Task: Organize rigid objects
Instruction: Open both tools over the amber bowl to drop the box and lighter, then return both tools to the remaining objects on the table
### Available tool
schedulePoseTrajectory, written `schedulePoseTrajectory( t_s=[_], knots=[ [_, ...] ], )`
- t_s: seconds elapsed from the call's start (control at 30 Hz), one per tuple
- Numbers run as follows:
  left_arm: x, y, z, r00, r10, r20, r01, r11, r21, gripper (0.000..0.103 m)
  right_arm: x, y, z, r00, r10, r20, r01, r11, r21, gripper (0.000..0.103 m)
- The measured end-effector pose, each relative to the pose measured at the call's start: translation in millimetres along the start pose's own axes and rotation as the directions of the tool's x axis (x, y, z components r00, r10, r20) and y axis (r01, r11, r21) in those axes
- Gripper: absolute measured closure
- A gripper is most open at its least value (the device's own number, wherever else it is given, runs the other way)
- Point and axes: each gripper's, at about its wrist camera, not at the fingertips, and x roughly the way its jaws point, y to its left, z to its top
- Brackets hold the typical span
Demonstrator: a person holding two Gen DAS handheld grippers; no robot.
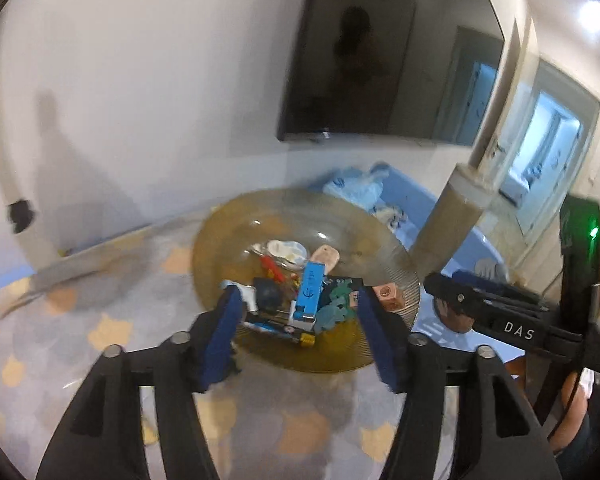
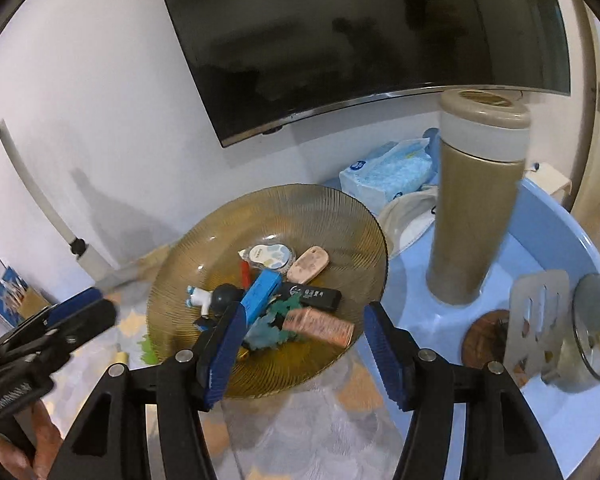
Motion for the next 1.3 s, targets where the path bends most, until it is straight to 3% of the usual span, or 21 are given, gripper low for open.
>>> schedulePoseTrajectory(
  t_s=[0.13, 0.3, 0.5, 0.57, 0.67, 0.73, 0.87, 0.97, 1.3],
  knots=[
    [-51.0, 5.8, -3.6, 0.996, 0.033, 0.084, -0.033, 0.999, -0.004, 0.036, -17.6, 16.4, -4.0, 0.999, 0.053, 0.013, -0.053, 0.999, -0.011, 0.043],
    [-123.5, 9.5, -15.2, 0.978, 0.108, 0.176, -0.113, 0.993, 0.017, 0.036, -44.2, 62.6, -16.5, 0.993, 0.113, 0.037, -0.108, 0.988, -0.108, 0.041],
    [-179.2, 46.2, -57.5, 0.946, 0.257, 0.196, -0.247, 0.966, -0.071, 0.018, -50.9, 124.3, -51.0, 0.979, 0.202, 0.008, -0.195, 0.956, -0.221, 0.041],
    [-178.7, 67.7, -81.8, 0.935, 0.321, 0.148, -0.307, 0.945, -0.110, 0.014, -41.2, 138.7, -66.8, 0.976, 0.215, -0.018, -0.213, 0.945, -0.247, 0.041],
    [-156.8, 100.0, -126.0, 0.898, 0.433, 0.072, -0.419, 0.894, -0.157, 0.014, -12.0, 156.4, -103.8, 0.974, 0.221, -0.047, -0.225, 0.927, -0.301, 0.041],
    [-132.7, 122.1, -155.2, 0.885, 0.465, -0.010, -0.459, 0.870, -0.181, 0.014, 14.0, 161.4, -124.9, 0.975, 0.205, -0.091, -0.223, 0.921, -0.319, 0.041],
    [-100.7, 153.3, -191.6, 0.891, 0.443, -0.105, -0.454, 0.851, -0.262, 0.014, 46.7, 160.9, -149.1, 0.966, 0.190, -0.176, -0.236, 0.926, -0.295, 0.041],
    [-90.1, 164.9, -199.8, 0.879, 0.458, -0.134, -0.477, 0.828, -0.296, 0.014, 57.0, 157.5, -155.0, 0.970, 0.157, -0.188, -0.210, 0.928, -0.309, 0.041],
    [-91.9, 160.9, -204.0, 0.884, 0.449, -0.129, -0.466, 0.838, -0.284, 0.014, 61.6, 170.2, -165.5, 0.976, 0.097, -0.195, -0.166, 0.911, -0.378, 0.041]
  ],
)
